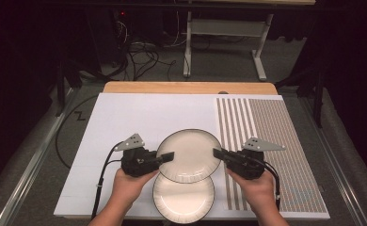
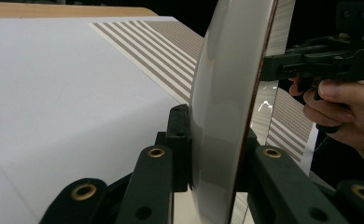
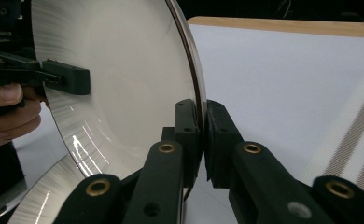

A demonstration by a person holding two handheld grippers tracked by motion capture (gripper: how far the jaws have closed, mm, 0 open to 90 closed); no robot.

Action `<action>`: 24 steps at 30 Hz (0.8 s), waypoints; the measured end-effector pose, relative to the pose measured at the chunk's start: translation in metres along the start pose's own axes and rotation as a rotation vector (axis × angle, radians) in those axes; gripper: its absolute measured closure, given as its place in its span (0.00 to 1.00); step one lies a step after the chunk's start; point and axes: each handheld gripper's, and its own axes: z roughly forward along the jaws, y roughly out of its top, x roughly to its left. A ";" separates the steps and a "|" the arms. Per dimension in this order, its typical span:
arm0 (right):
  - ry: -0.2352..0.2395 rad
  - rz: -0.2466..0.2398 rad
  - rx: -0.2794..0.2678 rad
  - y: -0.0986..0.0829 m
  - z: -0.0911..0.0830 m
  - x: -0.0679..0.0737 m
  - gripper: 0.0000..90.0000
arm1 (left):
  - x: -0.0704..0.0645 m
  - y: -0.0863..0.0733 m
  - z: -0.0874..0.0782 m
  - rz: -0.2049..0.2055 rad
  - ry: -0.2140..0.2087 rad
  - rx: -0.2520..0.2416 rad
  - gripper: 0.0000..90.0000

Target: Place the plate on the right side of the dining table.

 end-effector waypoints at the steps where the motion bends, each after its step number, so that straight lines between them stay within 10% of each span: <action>1: -0.008 -0.001 0.000 0.000 -0.002 -0.003 0.97 | -0.001 0.002 0.004 0.001 -0.003 0.003 0.84; 24: -0.170 0.078 -0.066 -0.012 -0.070 -0.065 0.96 | -0.027 0.048 0.110 0.032 -0.065 0.121 0.81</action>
